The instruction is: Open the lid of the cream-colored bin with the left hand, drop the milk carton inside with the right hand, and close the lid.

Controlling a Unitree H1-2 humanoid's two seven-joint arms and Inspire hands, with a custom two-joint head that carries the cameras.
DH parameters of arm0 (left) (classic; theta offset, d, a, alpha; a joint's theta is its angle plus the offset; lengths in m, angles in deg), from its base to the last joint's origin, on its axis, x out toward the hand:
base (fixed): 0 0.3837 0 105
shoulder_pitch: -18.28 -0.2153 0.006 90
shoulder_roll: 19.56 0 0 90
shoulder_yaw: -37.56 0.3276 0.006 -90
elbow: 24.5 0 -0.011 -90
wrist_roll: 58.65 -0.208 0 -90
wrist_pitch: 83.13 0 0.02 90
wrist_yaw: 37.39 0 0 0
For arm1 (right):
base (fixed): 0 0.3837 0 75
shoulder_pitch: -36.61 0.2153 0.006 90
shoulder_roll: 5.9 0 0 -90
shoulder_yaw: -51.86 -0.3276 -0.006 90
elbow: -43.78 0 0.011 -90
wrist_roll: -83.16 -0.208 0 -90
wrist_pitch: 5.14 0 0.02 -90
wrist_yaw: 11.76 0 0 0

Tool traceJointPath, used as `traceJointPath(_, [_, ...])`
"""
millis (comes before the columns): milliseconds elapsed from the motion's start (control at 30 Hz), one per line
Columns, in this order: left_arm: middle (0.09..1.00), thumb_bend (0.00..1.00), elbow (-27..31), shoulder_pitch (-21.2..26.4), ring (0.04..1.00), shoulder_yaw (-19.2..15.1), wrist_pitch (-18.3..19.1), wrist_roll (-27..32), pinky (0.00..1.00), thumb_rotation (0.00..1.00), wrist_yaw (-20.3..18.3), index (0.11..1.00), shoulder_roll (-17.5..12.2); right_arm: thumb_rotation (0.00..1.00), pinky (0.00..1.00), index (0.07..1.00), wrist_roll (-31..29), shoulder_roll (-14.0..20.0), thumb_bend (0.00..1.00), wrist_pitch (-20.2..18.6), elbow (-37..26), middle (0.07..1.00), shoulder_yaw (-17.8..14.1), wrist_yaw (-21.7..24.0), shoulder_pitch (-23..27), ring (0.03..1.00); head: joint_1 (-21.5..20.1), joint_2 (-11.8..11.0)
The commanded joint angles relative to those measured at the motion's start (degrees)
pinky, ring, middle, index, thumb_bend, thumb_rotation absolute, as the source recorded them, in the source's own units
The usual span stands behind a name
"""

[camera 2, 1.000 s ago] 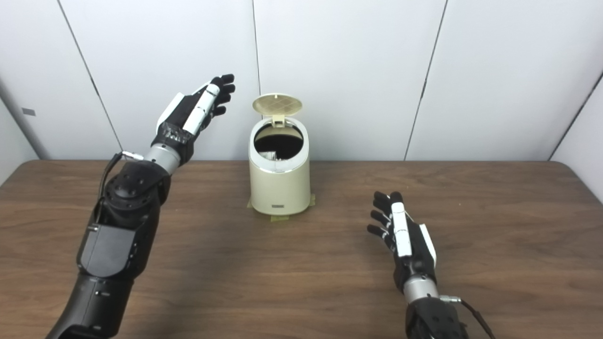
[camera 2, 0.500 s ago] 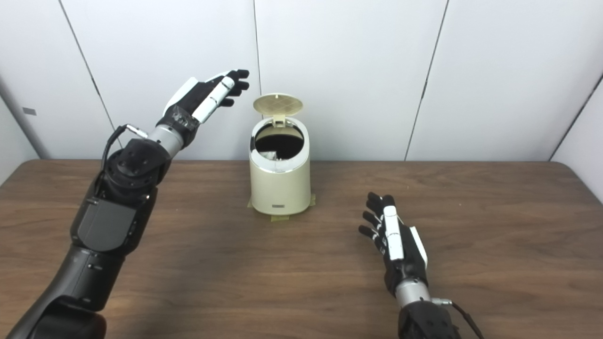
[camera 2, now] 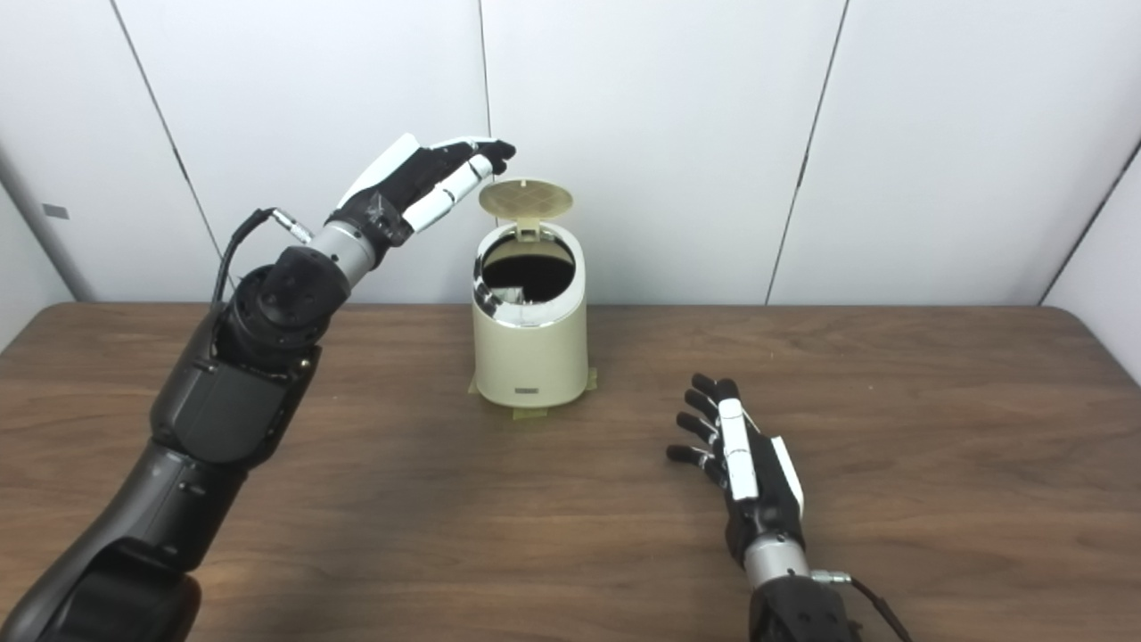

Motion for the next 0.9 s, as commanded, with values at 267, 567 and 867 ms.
traceJointPath(267, [0.887,0.42,2.6,4.4,0.892,5.6,-4.4,-8.7,0.85,0.90,-4.1,0.861,-4.8,1.00,0.68,0.843,6.4,1.8,0.54,5.8,0.6,0.847,2.5,-1.4,1.0,0.820,-1.0,0.2])
traceJointPath(567, [0.833,0.45,3.4,3.4,0.822,7.0,-8.4,-12.3,0.77,0.84,-6.4,0.816,-6.8,1.00,0.66,0.846,8.5,2.6,0.50,7.0,2.0,0.845,2.6,-1.8,1.1,0.814,-1.1,0.4])
traceJointPath(867, [0.808,0.50,5.0,3.2,0.846,12.5,-16.5,-24.3,0.81,0.88,-6.9,0.792,-10.4,1.00,0.65,0.853,9.2,3.4,0.51,6.7,1.2,0.846,3.0,-1.3,0.9,0.812,-1.1,1.0])
